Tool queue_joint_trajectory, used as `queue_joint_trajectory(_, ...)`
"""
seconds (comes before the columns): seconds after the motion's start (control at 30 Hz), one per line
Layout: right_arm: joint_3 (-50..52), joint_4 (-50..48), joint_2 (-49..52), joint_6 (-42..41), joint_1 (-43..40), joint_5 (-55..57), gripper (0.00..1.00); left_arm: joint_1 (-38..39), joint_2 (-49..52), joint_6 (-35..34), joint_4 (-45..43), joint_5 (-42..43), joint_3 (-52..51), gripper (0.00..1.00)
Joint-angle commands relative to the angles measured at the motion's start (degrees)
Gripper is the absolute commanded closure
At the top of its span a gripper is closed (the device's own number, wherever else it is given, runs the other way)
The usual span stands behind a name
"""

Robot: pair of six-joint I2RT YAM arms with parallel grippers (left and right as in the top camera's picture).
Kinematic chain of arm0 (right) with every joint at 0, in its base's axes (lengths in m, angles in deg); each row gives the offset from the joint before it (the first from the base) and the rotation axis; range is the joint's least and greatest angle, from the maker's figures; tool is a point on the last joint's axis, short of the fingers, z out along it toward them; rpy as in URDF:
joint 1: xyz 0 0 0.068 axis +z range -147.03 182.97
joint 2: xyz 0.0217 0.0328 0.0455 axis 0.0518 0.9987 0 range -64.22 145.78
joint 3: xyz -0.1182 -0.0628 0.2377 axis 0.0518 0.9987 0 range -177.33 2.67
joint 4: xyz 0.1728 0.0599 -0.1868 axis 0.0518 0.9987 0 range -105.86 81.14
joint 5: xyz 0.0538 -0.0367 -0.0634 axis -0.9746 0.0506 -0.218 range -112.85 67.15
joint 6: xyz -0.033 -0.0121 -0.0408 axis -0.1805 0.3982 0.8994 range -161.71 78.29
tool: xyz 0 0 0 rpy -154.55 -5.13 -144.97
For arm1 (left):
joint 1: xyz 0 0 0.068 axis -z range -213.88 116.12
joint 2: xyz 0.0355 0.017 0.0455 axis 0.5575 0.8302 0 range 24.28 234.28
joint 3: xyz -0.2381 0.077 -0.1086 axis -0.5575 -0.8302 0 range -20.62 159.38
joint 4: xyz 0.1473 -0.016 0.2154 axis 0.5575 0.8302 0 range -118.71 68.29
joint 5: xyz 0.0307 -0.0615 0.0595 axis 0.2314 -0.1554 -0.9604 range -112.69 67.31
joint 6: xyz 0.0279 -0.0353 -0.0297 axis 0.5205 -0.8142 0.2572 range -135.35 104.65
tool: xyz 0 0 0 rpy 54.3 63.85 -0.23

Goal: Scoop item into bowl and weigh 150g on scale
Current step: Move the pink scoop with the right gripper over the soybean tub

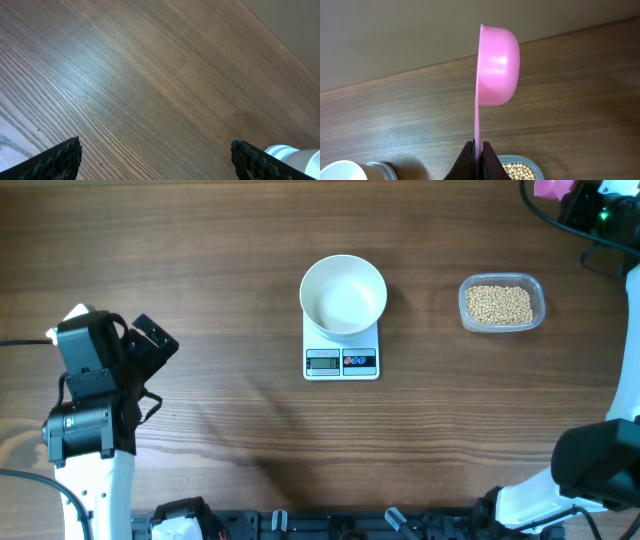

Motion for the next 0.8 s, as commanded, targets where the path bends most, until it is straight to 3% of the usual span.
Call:
queue_joint_trajectory(0.0,-0.07,-0.37,-0.11,-1.62,0.20,-1.01,0.96,-0.37,0.04,0.46,3.37,0.26,-0.04,0.00)
queue_joint_trajectory(0.27,-0.07,0.20,-0.11,-1.88,0.20,-15.54,0.96,-0.37,0.04,0.48,6.51,-0.35,-0.04,0.00)
queue_joint_trajectory(0.37,-0.07,3.10,-0.13,-8.26,0.20,-20.11,0.95,-0.37,0.04,0.48,6.54,-0.35,-0.04,0.00)
queue_joint_trajectory(0.5,-0.07,8.81,-0.13,-4.50,0.20,-19.45,0.96,-0.37,0.04,0.46,6.54,-0.35,-0.04,0.00)
queue_joint_trajectory(0.77,-0.17,15.67,-2.54,-4.63,0.20,-13.11,0.96,-0.37,0.22,0.48,5.66,-2.93,-0.04,0.00)
